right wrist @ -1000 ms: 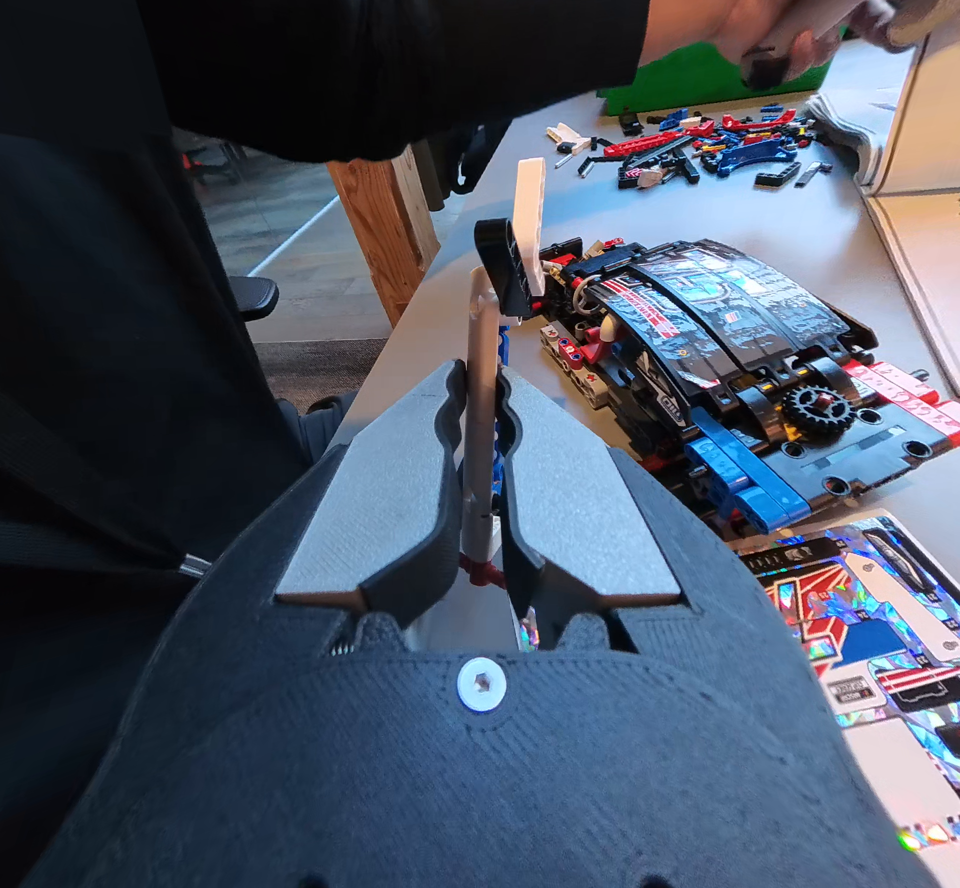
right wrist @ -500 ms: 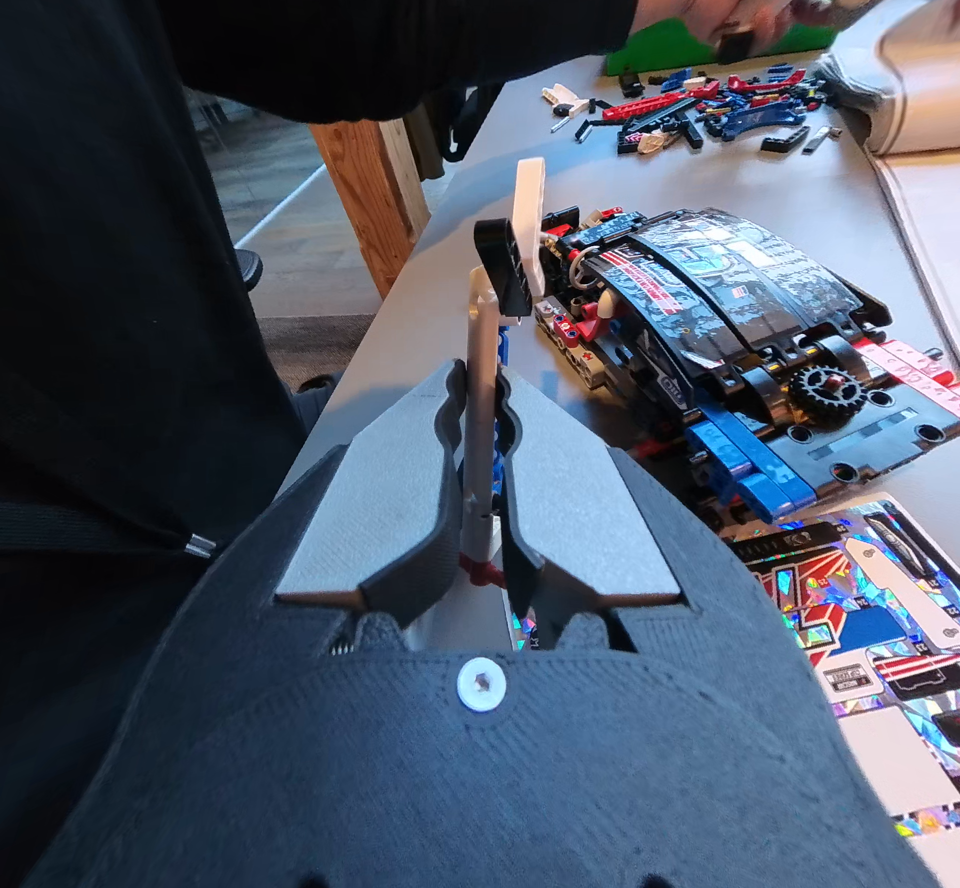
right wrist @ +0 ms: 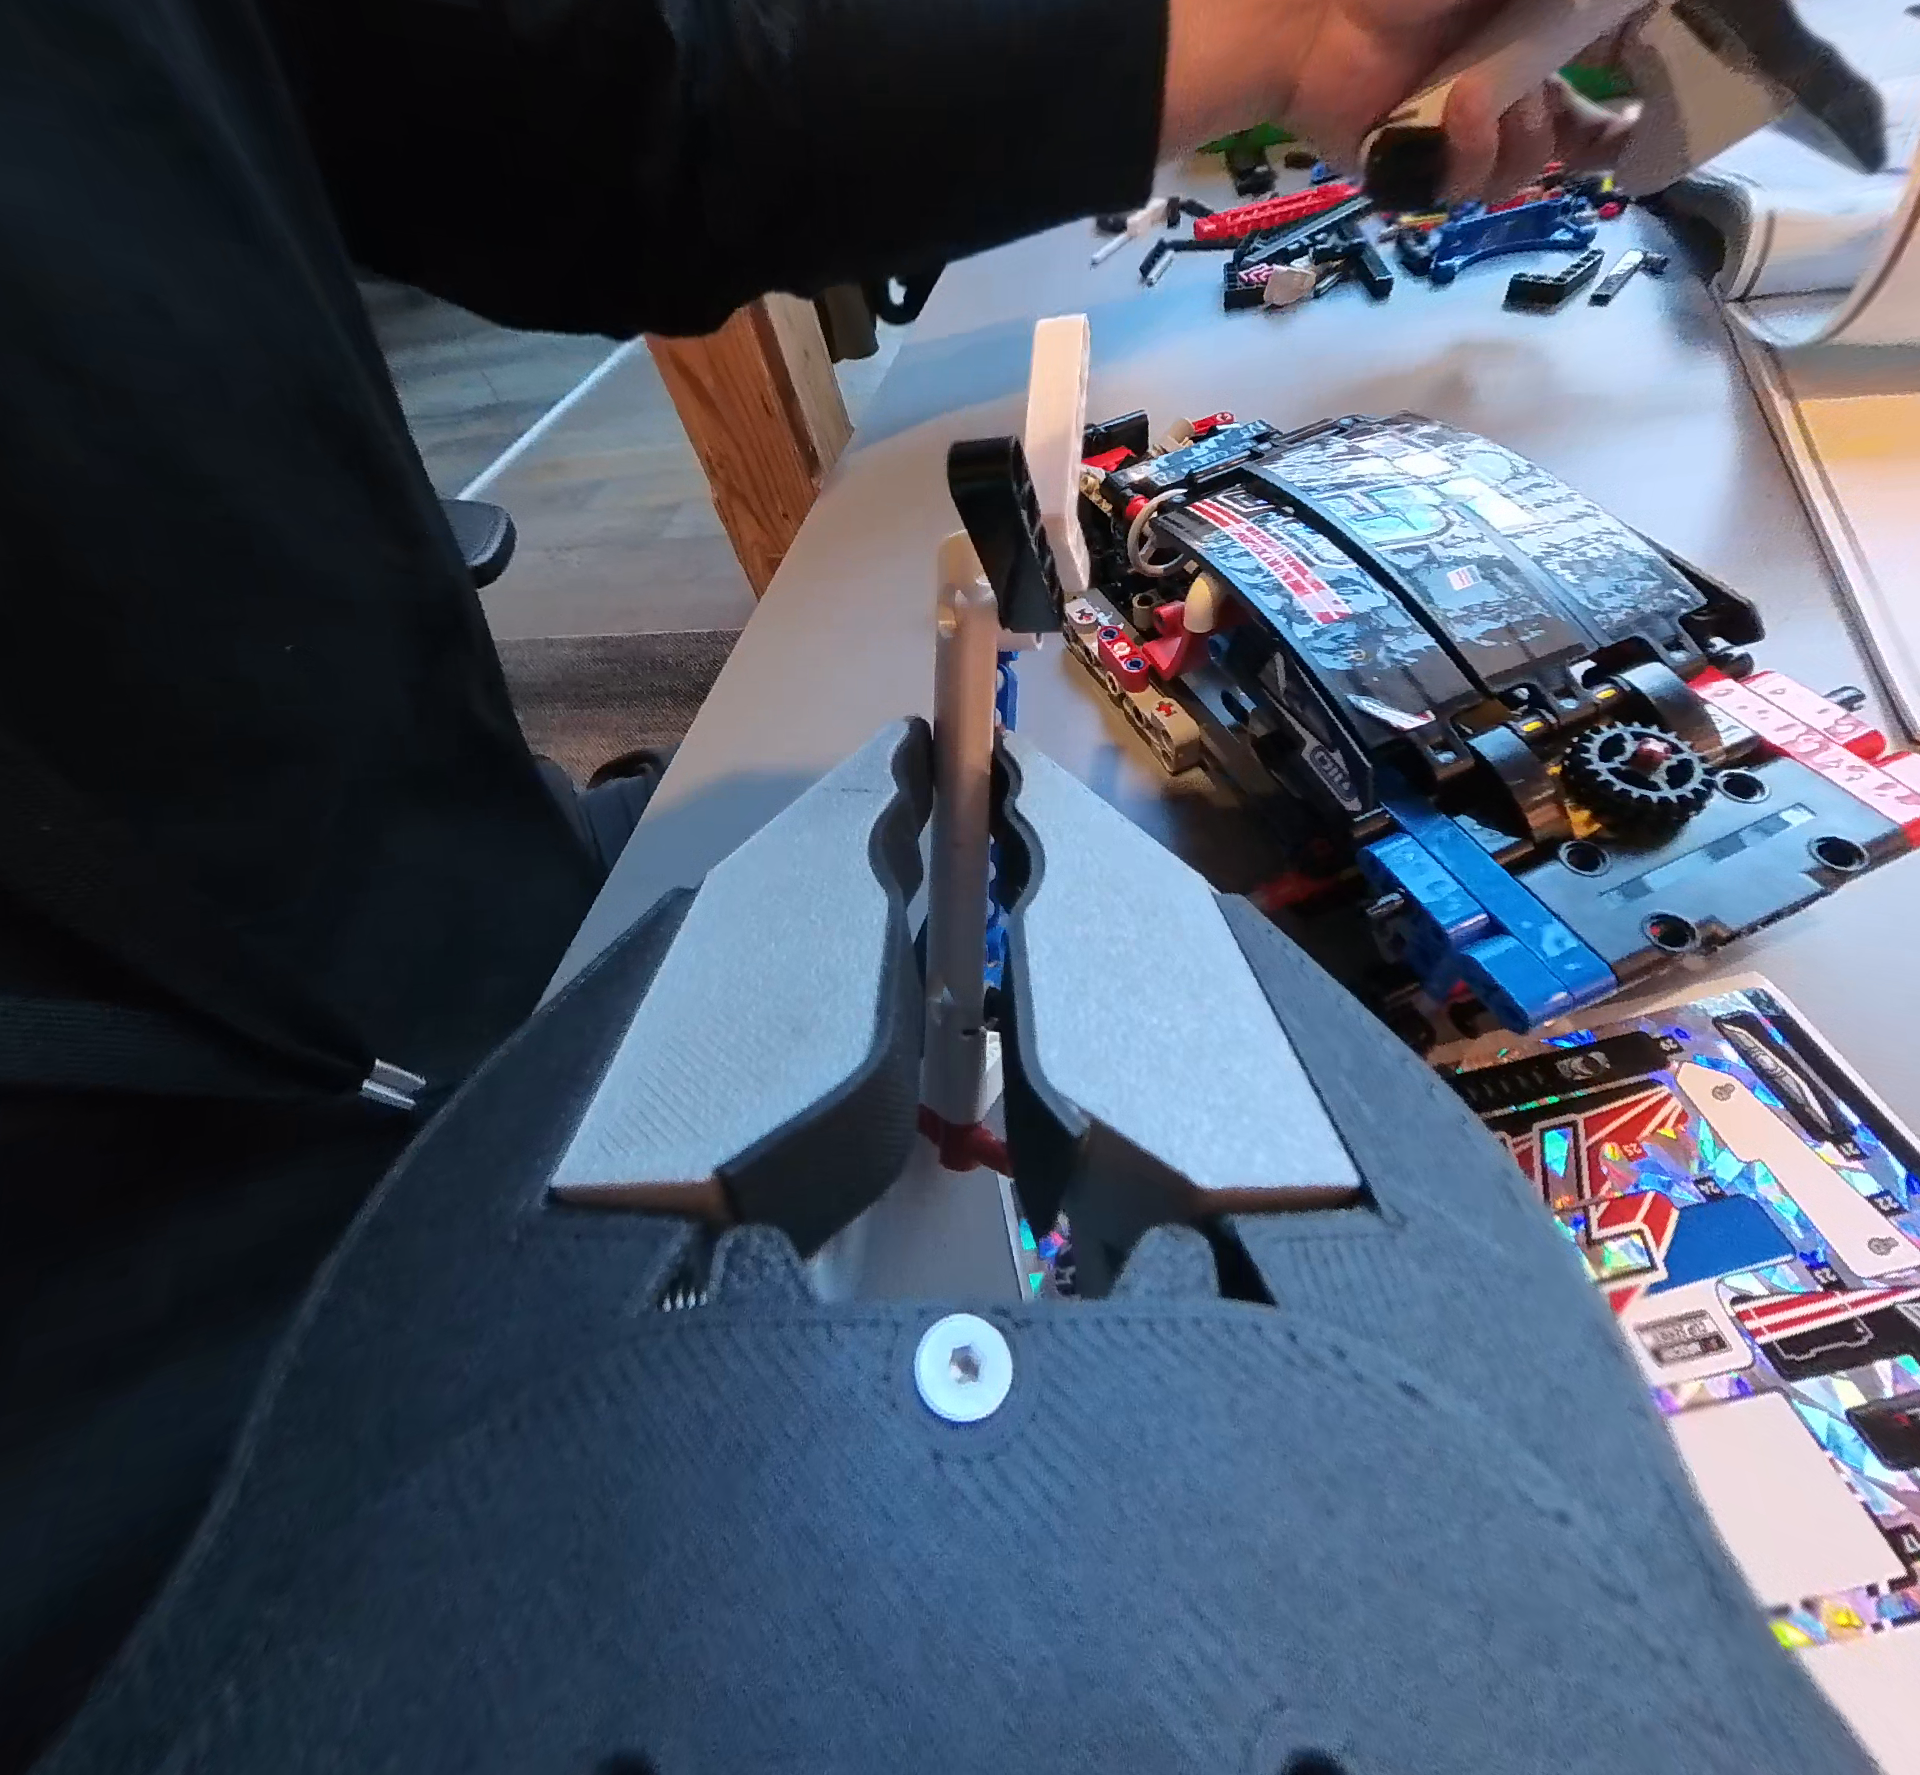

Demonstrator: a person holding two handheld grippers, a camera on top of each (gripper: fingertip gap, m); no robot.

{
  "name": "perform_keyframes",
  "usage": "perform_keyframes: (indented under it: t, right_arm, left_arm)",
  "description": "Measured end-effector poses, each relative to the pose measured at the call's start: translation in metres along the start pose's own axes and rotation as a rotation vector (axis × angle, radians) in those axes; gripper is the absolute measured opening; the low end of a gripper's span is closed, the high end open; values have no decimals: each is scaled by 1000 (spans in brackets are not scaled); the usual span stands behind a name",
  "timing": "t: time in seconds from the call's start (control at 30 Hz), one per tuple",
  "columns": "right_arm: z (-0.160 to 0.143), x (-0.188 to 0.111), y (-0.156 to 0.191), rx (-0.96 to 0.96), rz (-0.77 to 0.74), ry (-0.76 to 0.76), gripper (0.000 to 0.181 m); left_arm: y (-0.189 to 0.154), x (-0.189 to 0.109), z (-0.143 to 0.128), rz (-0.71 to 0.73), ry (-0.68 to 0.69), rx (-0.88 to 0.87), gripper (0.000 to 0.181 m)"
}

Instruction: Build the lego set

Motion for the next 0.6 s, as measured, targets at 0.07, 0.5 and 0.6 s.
perform_keyframes:
  t: [0.07,0.5,0.6]
  right_arm:
    - [0,0,0,-7,-4,3,6]
    - [4,-1,4,-16,3,-6,6]
    - [6,0,5,-14,12,-15,6]
  left_arm:
    - [-5,-2,-7,68,-100,68,129]
    - [-27,35,30,371,-357,434,0]
    - [-20,-2,40,397,-432,414,0]
Point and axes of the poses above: each gripper's, where its closed fingertips meet, x out along the fingers, z out of its top, y = z × x across the jaws, the point moved 3 cm from there along -x, back along the fingers, and after that the axes turned 14 degrees about -x, right-handed, at the moved point
